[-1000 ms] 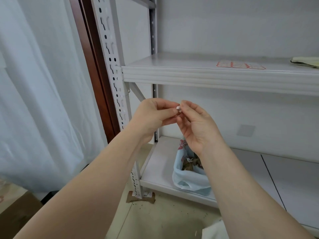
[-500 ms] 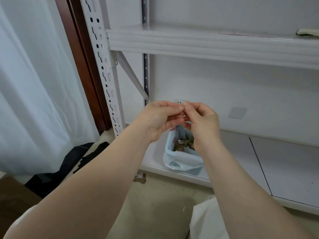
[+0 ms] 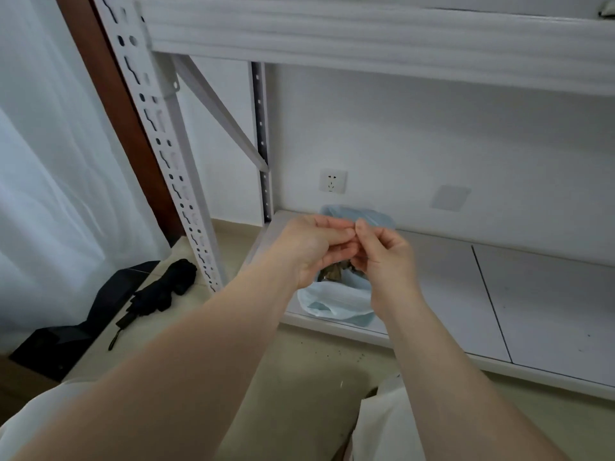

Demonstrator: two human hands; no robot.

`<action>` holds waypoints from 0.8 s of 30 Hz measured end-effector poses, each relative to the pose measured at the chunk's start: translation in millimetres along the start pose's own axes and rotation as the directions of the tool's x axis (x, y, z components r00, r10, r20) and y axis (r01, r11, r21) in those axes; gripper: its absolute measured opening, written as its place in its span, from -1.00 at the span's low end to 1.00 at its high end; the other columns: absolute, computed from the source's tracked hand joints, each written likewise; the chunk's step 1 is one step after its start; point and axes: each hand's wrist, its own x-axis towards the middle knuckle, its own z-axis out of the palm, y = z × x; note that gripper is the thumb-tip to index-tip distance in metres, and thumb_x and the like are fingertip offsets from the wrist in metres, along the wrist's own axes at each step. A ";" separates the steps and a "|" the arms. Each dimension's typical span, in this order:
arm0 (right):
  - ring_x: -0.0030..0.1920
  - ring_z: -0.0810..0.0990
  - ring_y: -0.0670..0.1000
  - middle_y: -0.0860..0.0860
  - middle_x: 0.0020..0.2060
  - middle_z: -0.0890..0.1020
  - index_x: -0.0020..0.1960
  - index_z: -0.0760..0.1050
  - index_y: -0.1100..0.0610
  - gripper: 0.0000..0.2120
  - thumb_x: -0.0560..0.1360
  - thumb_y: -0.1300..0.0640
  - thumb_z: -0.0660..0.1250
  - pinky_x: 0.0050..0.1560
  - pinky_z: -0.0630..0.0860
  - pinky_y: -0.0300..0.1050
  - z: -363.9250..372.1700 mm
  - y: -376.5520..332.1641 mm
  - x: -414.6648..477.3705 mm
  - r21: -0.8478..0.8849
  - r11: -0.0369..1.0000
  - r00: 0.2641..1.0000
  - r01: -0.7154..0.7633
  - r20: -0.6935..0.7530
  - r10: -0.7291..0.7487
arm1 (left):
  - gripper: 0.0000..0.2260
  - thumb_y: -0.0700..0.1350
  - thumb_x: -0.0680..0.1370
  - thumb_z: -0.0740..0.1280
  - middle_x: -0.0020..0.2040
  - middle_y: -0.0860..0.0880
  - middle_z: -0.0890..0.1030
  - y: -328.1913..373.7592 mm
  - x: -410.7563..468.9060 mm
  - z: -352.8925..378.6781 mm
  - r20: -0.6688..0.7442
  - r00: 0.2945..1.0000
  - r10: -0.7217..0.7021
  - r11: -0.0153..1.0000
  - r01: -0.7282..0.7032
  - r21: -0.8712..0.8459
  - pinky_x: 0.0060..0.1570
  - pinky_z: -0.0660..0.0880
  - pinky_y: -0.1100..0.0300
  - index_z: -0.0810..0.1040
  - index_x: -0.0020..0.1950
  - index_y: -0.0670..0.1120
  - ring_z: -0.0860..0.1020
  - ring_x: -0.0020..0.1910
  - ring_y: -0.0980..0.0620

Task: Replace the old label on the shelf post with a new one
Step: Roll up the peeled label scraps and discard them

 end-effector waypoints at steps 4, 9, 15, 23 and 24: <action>-0.31 0.47 0.06 0.05 -0.41 0.49 -0.35 0.42 0.08 -0.67 0.56 0.04 0.34 -0.15 0.53 0.12 -5.9 13.1 15.7 -0.120 0.992 0.996 -0.032 -0.092 0.021 | -0.91 -0.37 0.51 0.32 -0.30 -0.07 0.67 -8.6 15.7 6.2 0.037 0.999 -0.008 0.994 0.004 0.108 -0.24 0.61 0.32 0.60 -0.04 -0.30 0.66 -0.34 0.13; -0.22 0.53 0.13 0.08 -0.35 0.54 -0.38 0.44 0.02 -0.65 0.53 -0.10 0.23 0.04 0.57 0.32 -7.8 20.3 28.6 -0.270 0.962 0.992 -0.026 -0.125 -0.008 | -0.96 -0.31 0.49 0.38 -0.30 -0.08 0.61 -12.4 32.0 13.6 -0.007 1.000 0.002 0.966 0.000 0.260 -0.22 0.60 0.28 0.61 -0.16 -0.23 0.56 -0.37 0.12; -0.34 0.56 0.07 0.01 -0.45 0.55 -0.41 0.49 0.04 -0.60 0.58 -0.01 0.28 -0.05 0.62 0.16 -13.4 22.2 44.5 -0.246 0.965 0.984 -0.089 -0.169 0.047 | -0.96 -0.28 0.51 0.37 -0.28 -0.10 0.58 -13.9 51.7 18.2 -0.041 0.999 -0.014 0.955 0.025 0.295 -0.24 0.59 0.31 0.58 -0.08 -0.26 0.53 -0.34 0.10; -0.40 0.53 0.04 0.07 -0.46 0.56 -0.29 0.58 0.16 -0.83 0.48 0.29 0.39 -0.13 0.55 0.03 -19.3 22.5 64.9 -0.222 0.962 0.979 -0.159 -0.160 0.125 | -0.94 -0.31 0.51 0.36 -0.30 -0.11 0.57 -4.1 65.2 12.8 -0.146 0.987 0.063 0.935 -0.007 0.355 -0.34 0.58 0.31 0.56 -0.16 -0.21 0.51 -0.40 0.08; -0.39 0.55 0.02 0.08 -0.44 0.57 -0.21 0.61 0.20 -0.89 0.48 0.31 0.38 -0.10 0.56 0.03 -18.5 21.8 66.2 -0.215 0.962 0.979 -0.166 -0.152 0.135 | -0.93 -0.30 0.51 0.36 -0.30 -0.11 0.57 -3.6 66.6 11.9 -0.159 0.985 0.069 0.931 -0.007 0.364 -0.37 0.57 0.32 0.55 -0.18 -0.20 0.51 -0.40 0.07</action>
